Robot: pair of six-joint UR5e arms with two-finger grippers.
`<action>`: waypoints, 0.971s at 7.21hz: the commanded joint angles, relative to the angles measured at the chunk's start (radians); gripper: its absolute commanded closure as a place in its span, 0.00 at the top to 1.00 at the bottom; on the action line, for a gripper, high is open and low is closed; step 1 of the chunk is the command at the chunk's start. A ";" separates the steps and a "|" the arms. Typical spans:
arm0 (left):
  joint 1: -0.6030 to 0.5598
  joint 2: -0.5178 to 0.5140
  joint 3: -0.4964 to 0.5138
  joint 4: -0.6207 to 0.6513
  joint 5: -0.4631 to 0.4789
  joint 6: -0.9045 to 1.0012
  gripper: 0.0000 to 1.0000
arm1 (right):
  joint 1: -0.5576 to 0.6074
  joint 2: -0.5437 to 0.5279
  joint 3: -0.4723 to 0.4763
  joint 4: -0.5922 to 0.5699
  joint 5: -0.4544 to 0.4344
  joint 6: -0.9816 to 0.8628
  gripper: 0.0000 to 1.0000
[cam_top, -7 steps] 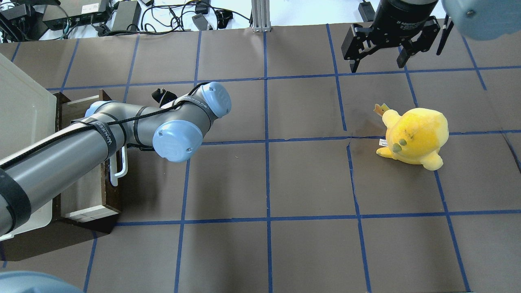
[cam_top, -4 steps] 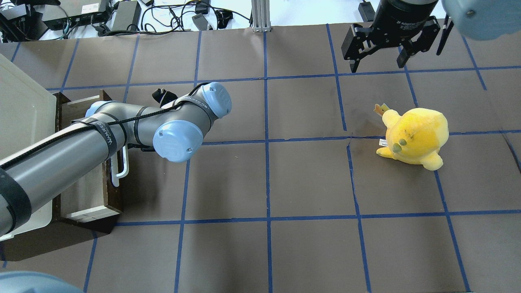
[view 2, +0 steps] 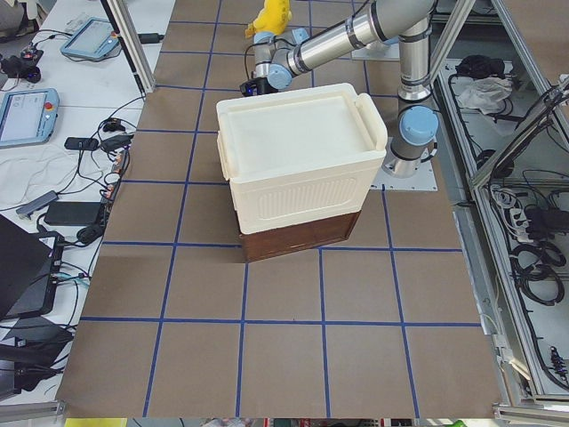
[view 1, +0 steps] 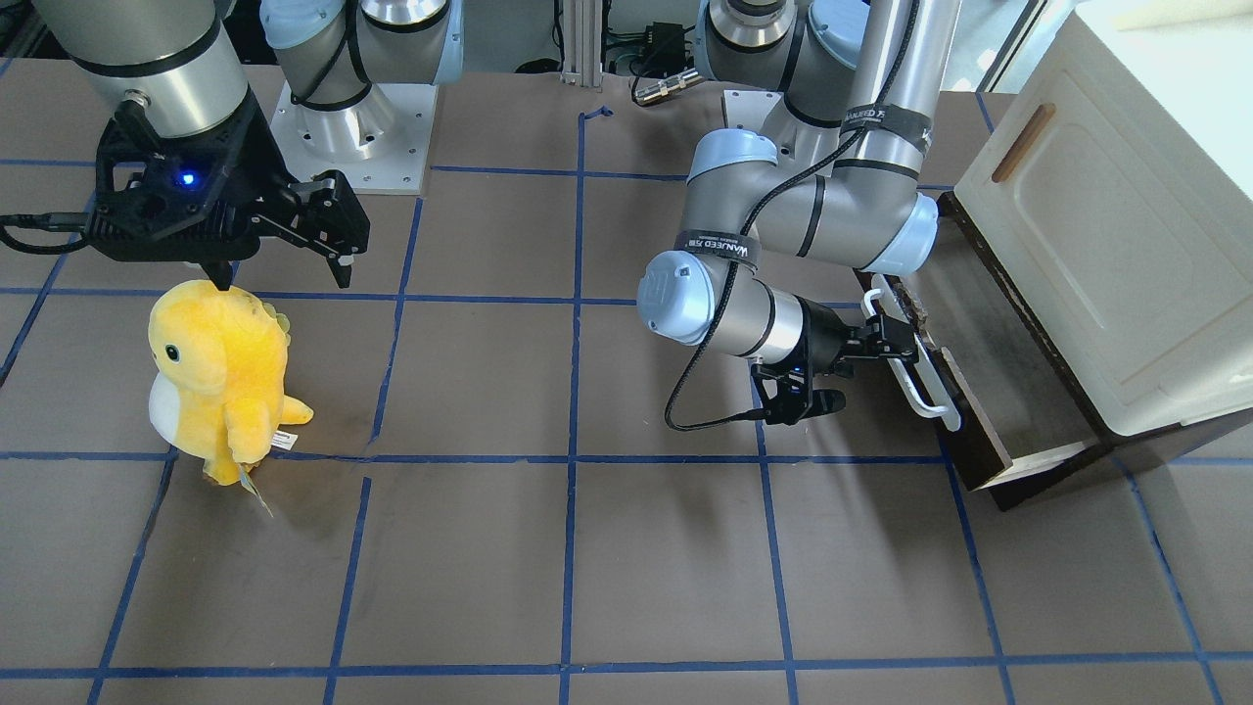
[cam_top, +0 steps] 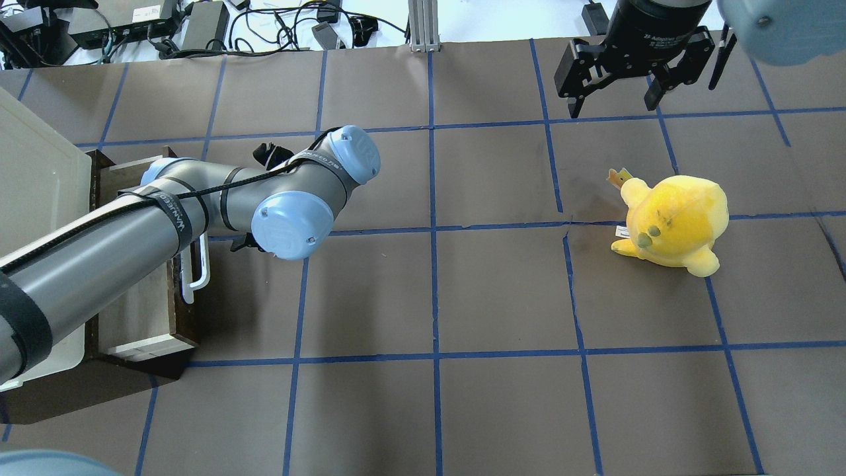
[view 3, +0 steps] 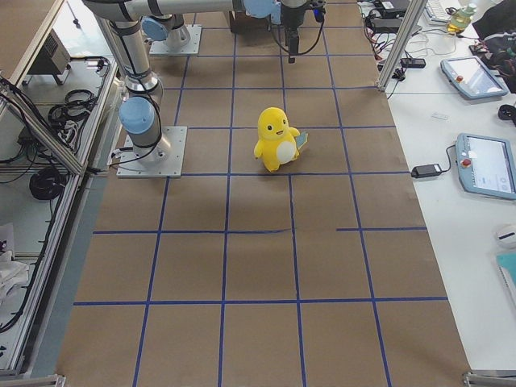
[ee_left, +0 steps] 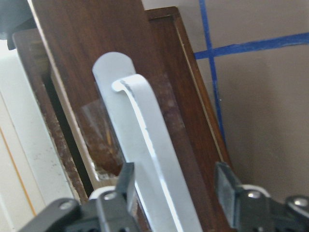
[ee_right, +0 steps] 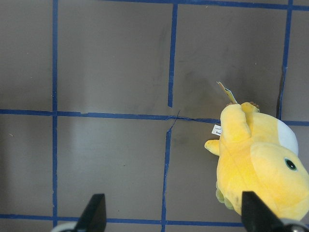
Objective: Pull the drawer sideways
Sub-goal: 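Open the left gripper and lift it away from the handle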
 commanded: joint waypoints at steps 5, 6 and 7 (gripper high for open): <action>-0.012 0.235 0.131 -0.015 -0.658 0.157 0.90 | 0.000 0.000 0.000 0.000 0.000 0.000 1.00; 0.009 0.290 0.132 -0.015 -0.736 0.159 0.90 | 0.000 0.000 0.000 0.000 0.000 -0.002 1.00; 0.031 0.351 0.132 -0.039 -0.764 0.169 0.90 | 0.000 0.000 0.000 0.000 0.000 -0.002 1.00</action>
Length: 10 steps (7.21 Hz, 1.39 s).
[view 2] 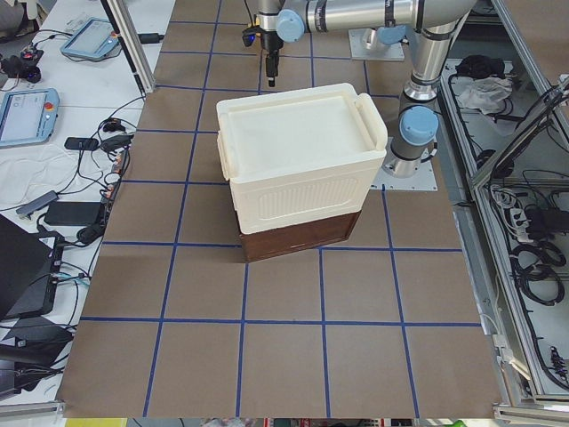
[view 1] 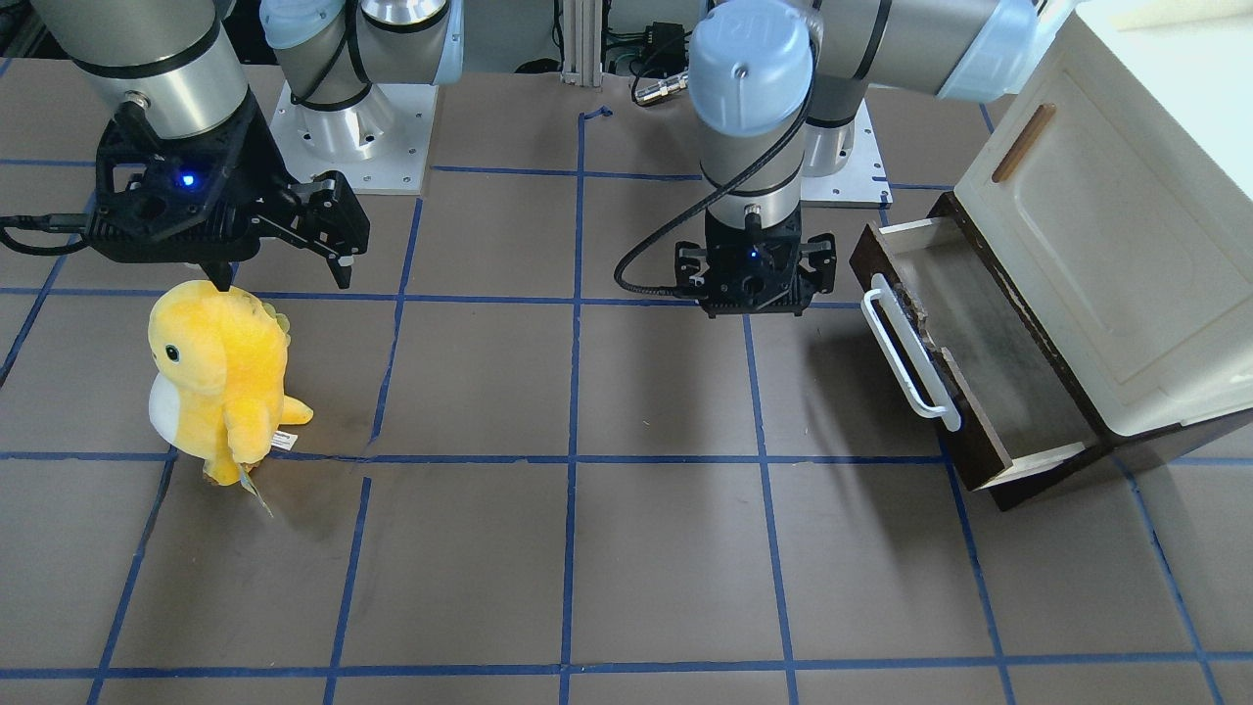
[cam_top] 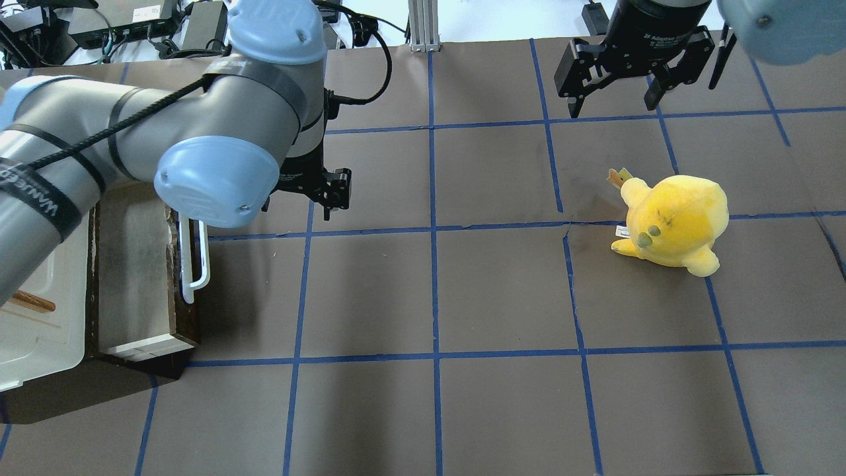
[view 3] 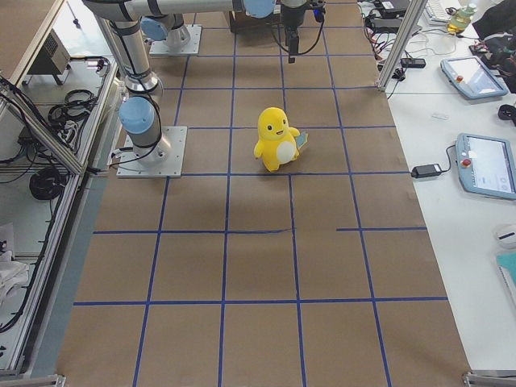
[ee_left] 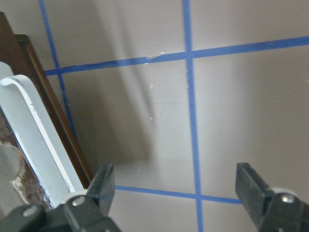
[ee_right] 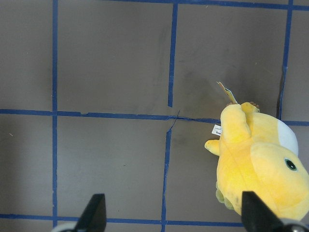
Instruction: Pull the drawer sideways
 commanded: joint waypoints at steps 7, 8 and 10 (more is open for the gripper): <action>0.170 0.156 0.162 -0.215 -0.183 0.219 0.91 | 0.000 0.000 0.000 0.000 0.000 0.001 1.00; 0.169 0.159 0.161 -0.215 -0.183 0.219 0.91 | 0.000 0.000 0.000 0.000 0.000 0.001 1.00; 0.169 0.158 0.156 -0.176 -0.183 0.219 0.92 | 0.000 0.000 0.000 0.000 0.000 0.001 1.00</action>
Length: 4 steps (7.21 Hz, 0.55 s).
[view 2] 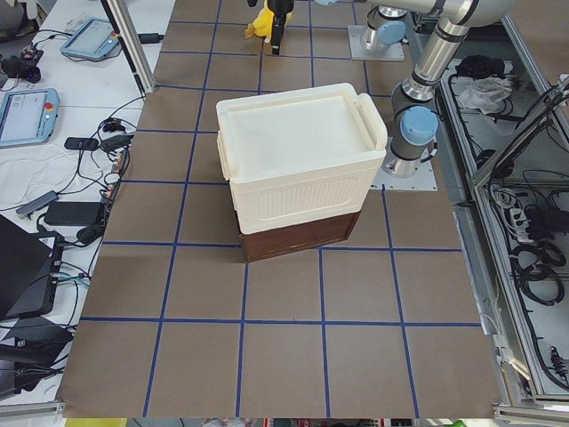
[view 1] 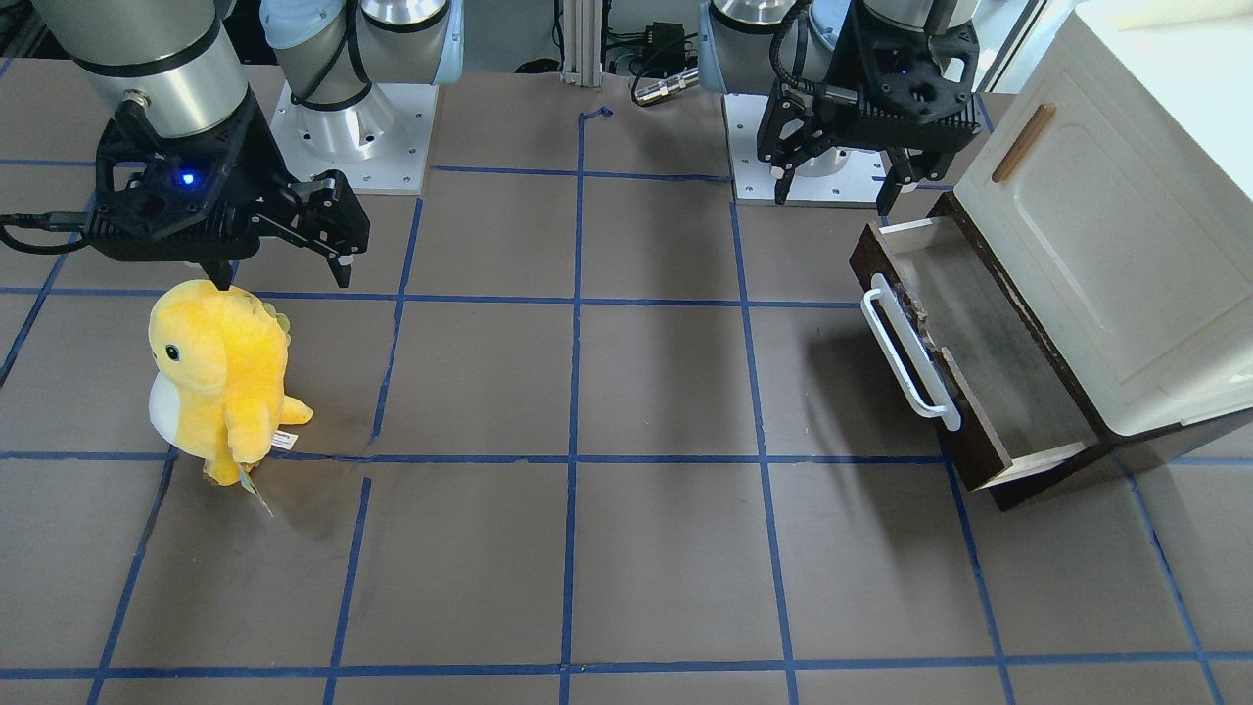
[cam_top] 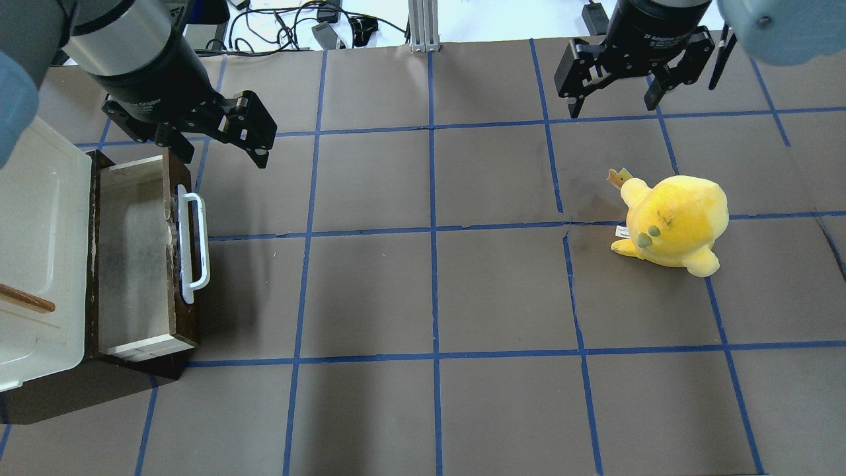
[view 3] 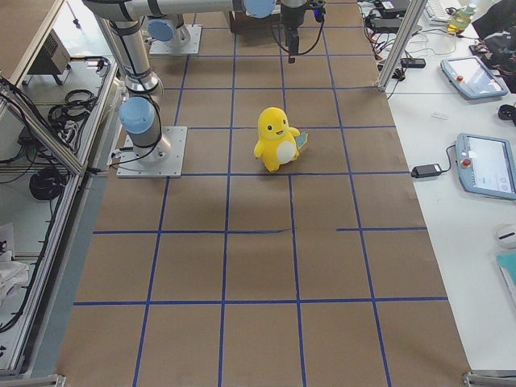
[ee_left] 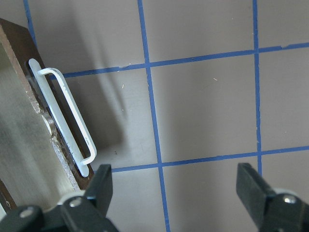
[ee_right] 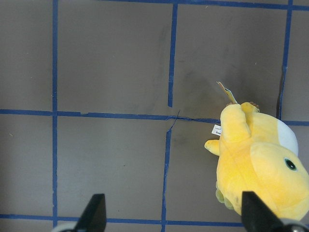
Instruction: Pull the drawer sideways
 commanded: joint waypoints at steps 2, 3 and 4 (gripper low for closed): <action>0.000 0.001 -0.005 0.023 0.002 -0.001 0.92 | 0.000 0.000 0.000 0.000 0.000 0.000 1.00; -0.002 -0.002 -0.005 0.023 0.000 -0.008 0.93 | 0.000 0.000 0.000 0.000 0.000 0.000 1.00; 0.000 -0.002 -0.005 0.023 0.000 -0.002 0.95 | 0.000 0.000 0.000 0.000 0.000 0.000 1.00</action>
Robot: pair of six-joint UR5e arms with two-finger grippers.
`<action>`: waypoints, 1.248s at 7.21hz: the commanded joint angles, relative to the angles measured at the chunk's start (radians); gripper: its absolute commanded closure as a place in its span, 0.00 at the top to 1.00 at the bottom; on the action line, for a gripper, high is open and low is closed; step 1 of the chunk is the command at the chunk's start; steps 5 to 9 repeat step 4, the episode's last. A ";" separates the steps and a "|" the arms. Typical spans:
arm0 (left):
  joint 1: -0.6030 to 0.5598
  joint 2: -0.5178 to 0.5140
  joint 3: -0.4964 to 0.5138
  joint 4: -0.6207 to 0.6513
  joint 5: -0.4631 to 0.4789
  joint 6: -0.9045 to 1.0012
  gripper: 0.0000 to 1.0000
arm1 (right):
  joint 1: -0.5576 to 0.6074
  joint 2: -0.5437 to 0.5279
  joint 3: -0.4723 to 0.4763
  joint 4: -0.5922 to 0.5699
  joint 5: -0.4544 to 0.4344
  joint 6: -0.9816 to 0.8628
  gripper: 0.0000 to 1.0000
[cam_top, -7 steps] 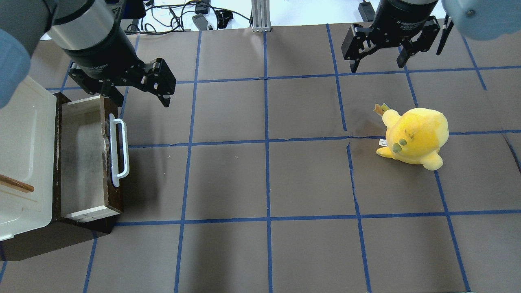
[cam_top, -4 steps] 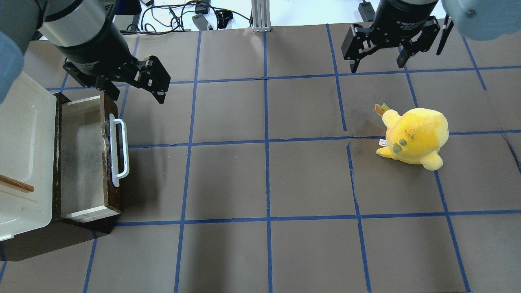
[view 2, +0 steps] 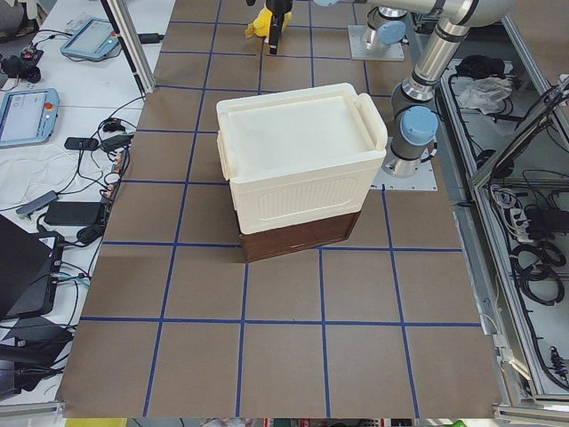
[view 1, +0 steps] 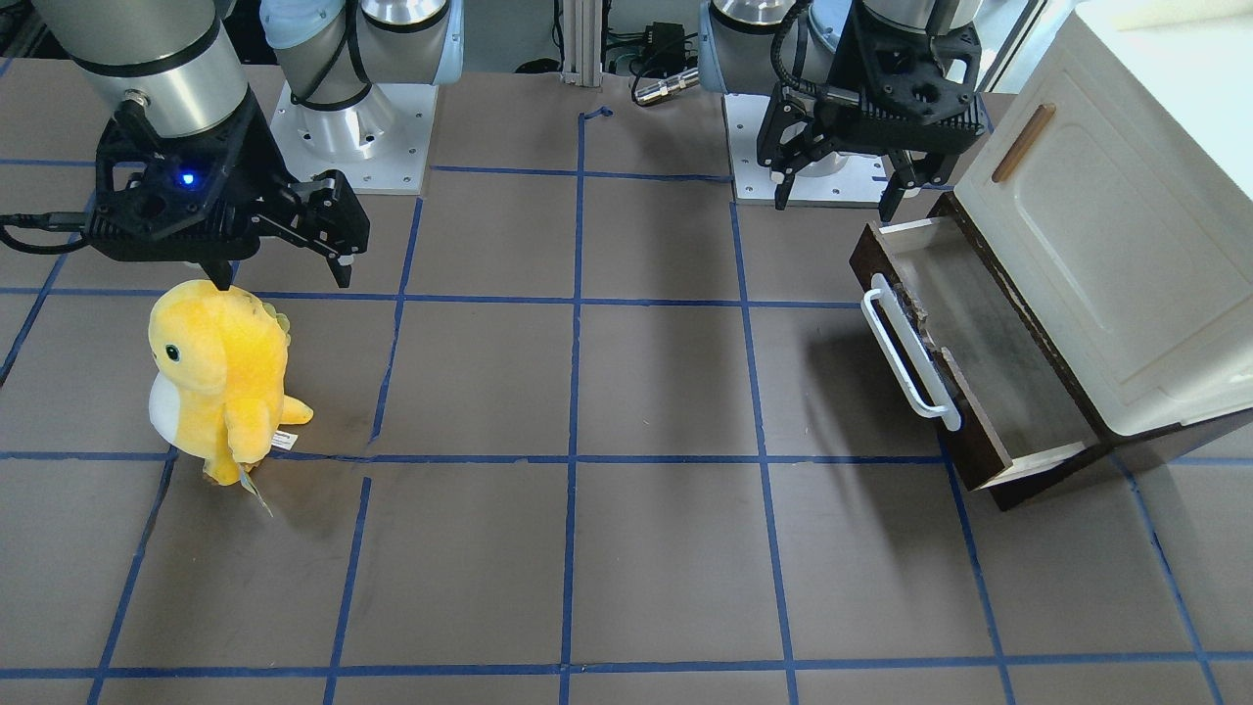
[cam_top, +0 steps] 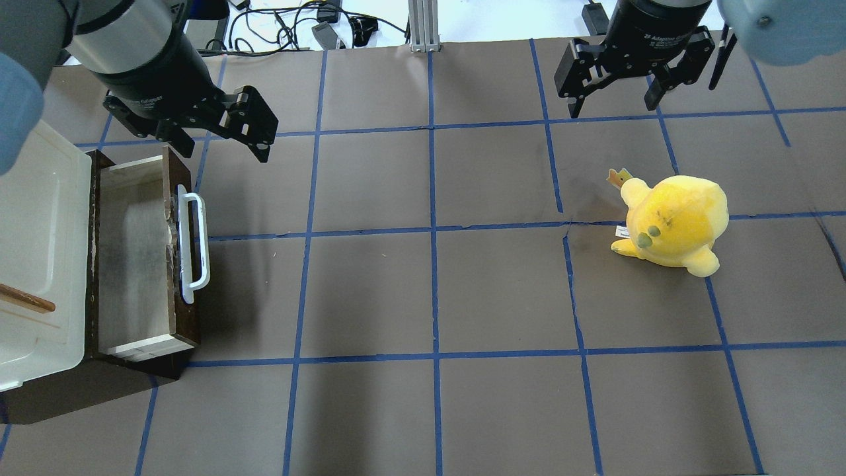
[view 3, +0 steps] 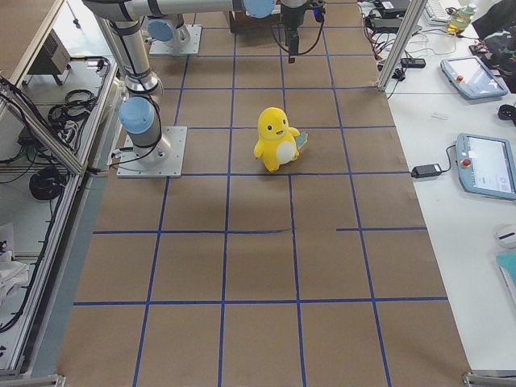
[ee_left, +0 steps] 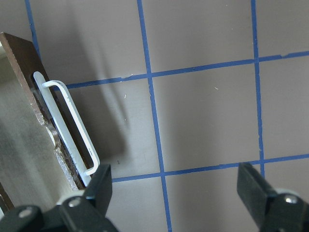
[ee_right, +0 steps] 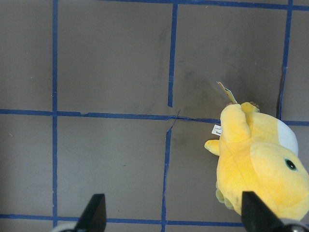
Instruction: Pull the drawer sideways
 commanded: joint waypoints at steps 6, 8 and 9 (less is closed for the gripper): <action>-0.001 -0.001 -0.023 0.040 0.000 -0.007 0.99 | 0.000 0.000 0.000 0.000 0.000 0.000 1.00; -0.001 -0.001 -0.023 0.040 0.000 -0.007 0.99 | 0.000 0.000 0.000 0.000 0.000 0.000 1.00; -0.001 -0.001 -0.023 0.040 0.000 -0.007 0.99 | 0.000 0.000 0.000 0.000 0.000 0.000 1.00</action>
